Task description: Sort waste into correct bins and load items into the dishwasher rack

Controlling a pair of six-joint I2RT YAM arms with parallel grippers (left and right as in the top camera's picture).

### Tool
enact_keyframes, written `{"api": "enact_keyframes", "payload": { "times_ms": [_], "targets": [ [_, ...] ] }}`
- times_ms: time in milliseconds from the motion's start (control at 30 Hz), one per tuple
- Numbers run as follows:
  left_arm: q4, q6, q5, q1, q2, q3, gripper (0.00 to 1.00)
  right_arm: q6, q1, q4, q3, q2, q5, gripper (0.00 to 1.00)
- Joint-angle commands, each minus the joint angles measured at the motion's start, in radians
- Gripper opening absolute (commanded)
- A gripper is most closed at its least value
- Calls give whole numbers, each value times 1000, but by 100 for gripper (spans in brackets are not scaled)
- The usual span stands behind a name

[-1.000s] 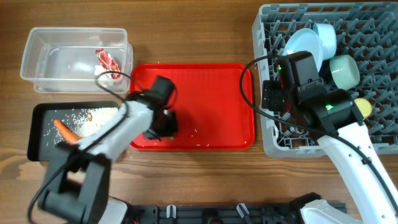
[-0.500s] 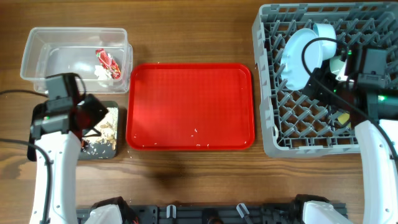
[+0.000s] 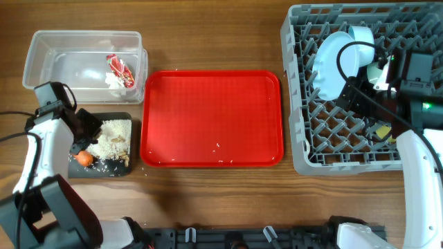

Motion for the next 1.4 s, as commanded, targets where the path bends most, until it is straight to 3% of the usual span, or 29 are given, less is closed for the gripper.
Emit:
{"api": "enact_keyframes", "payload": {
  "times_ms": [0, 333, 433, 500, 633, 700, 767, 833, 933, 1033, 1167, 1367],
  "targets": [
    [15, 14, -32, 25, 60, 11, 26, -19, -3, -2, -3, 6, -20, 97],
    [6, 14, -10, 33, 69, 16, 59, -19, -3, -10, -3, 6, -20, 97],
    [-32, 42, 125, 25, -37, 35, 61, -8, -3, -6, -3, 6, -20, 97],
    [-40, 49, 131, -3, -107, 35, 64, -10, -1, 8, -3, 6, -26, 97],
    [-45, 141, 156, -143, -243, 35, 75, -192, 43, 90, -3, 9, -324, 97],
    [-113, 198, 179, -235, -274, 35, 90, -264, 71, 66, -3, 16, -357, 98],
    [-225, 199, 208, -284, -279, 35, 95, -303, 81, 1, -3, 26, -329, 98],
    [-341, 199, 213, -304, -279, 35, 98, -251, 80, -45, -3, 26, -233, 98],
    [-462, 229, 213, -303, -324, 28, 94, -200, 79, -69, -3, -11, -161, 98],
    [-454, 229, 216, -303, -442, 11, 93, -201, 79, -54, -28, -82, -172, 99],
    [-362, 229, 216, -303, -737, -51, 100, -199, 79, 64, -177, -294, -175, 100],
    [-252, 217, 216, -303, -1178, -229, 100, -167, 79, 220, -390, -682, -175, 100]
  ]
}}
